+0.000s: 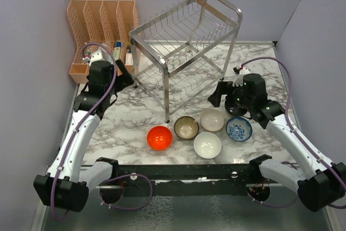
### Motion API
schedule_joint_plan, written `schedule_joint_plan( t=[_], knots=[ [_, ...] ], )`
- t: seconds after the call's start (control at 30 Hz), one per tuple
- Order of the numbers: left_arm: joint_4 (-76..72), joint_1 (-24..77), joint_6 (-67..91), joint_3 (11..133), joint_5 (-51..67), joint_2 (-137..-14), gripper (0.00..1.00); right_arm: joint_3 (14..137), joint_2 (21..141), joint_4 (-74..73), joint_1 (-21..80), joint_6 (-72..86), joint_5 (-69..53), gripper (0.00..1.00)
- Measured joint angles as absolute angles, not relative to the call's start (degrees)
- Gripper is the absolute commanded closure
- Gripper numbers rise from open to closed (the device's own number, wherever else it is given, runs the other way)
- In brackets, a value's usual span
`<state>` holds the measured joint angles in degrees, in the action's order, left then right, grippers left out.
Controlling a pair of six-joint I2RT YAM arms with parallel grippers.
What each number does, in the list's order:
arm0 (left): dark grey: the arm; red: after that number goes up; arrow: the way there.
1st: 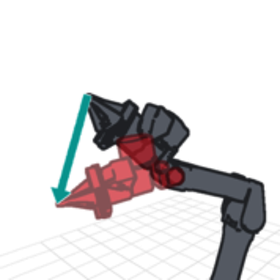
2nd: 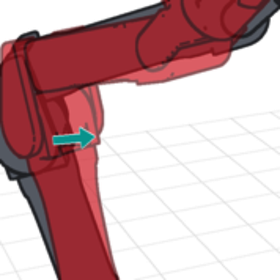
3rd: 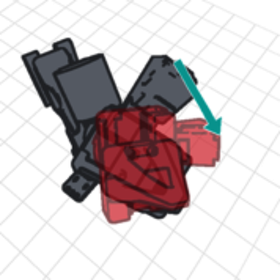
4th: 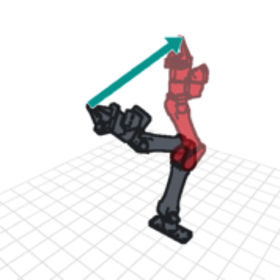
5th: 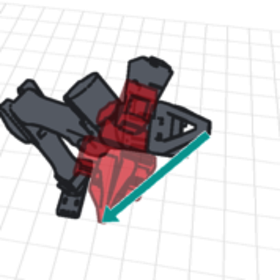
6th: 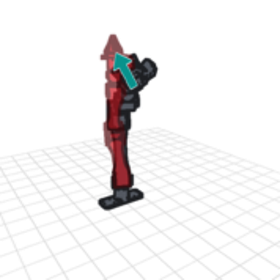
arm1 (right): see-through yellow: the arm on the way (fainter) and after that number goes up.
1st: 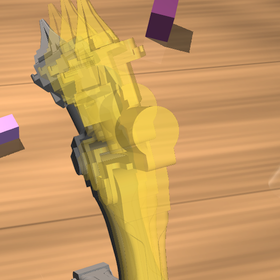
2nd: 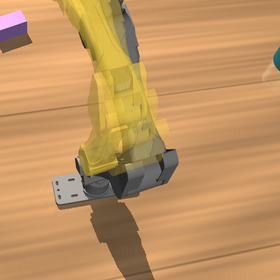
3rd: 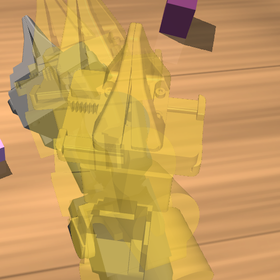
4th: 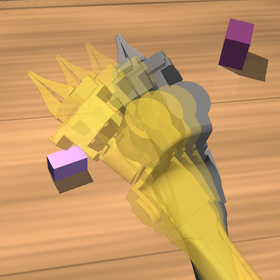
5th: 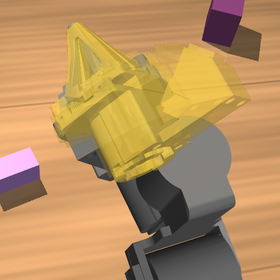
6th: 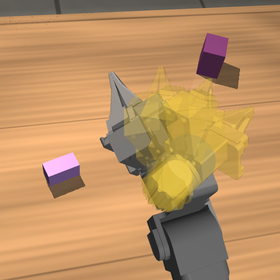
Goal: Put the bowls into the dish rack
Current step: Pick up the bowl from the center of the board.
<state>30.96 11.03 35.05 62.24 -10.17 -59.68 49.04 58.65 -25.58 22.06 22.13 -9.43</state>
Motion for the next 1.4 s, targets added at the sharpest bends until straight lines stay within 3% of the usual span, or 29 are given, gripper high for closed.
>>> schedule_joint_plan(
  t=[0.4,0.57,0.87,1.4],
  knots=[
    [26.50,11.27,27.68,60.40,-1.91,-57.01,0.01,49.43,61.06,-27.44,22.06,19.64,-10.79,0.00],
    [23.55,11.27,23.99,57.67,7.31,-54.76,0.01,49.23,61.12,-26.96,22.55,19.40,-13.93,0.07],
    [21.06,11.33,21.85,55.09,16.75,-50.61,0.01,45.25,61.19,-24.91,38.96,23.92,-12.29,0.13],
    [25.30,11.33,19.77,51.62,14.72,-41.67,0.01,41.17,63.26,-24.88,48.12,30.81,-4.19,0.23]
  ],
)
